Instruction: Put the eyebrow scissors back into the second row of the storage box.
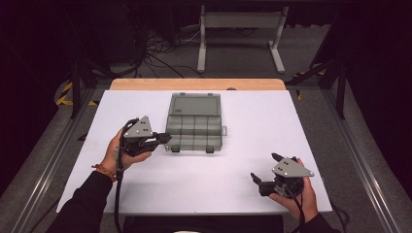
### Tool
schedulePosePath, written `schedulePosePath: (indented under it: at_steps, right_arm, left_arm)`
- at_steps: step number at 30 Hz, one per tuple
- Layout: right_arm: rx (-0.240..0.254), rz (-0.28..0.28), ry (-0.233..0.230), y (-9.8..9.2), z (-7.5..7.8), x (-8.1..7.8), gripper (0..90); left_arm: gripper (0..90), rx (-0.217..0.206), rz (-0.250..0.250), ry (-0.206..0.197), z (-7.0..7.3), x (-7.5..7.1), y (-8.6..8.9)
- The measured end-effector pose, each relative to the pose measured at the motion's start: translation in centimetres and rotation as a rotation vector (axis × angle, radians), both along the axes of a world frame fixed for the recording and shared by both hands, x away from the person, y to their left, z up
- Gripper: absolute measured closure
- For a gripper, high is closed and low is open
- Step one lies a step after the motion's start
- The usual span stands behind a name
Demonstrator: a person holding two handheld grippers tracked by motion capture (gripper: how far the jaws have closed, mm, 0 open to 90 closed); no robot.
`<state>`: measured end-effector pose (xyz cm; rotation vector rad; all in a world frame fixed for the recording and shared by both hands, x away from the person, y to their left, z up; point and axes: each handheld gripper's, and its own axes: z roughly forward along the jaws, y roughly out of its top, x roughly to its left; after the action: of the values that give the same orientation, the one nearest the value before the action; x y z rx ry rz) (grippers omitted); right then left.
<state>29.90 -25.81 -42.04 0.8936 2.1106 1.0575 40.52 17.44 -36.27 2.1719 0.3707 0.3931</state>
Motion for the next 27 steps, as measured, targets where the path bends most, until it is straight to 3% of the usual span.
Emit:
schedulePosePath:
  at_steps: [4, 15, 27]
  right_arm:
    - [-0.001, -0.002, -0.002, 0.0, 0.0, 0.0, 7.5]
    - [-0.005, -0.004, 0.003, 0.0, -0.1, 0.0, 7.6]
    - [-0.004, 0.004, 0.007, -0.1, -0.1, 0.1, 7.6]
  left_arm:
    - [84.7, -0.014, 0.000, -0.001, 0.2, 0.6, -0.2]
    - [84.7, 0.020, 0.002, 0.005, 0.4, 2.5, -2.0]
    - [84.6, 0.039, -0.004, 0.032, -0.7, 4.4, -4.5]
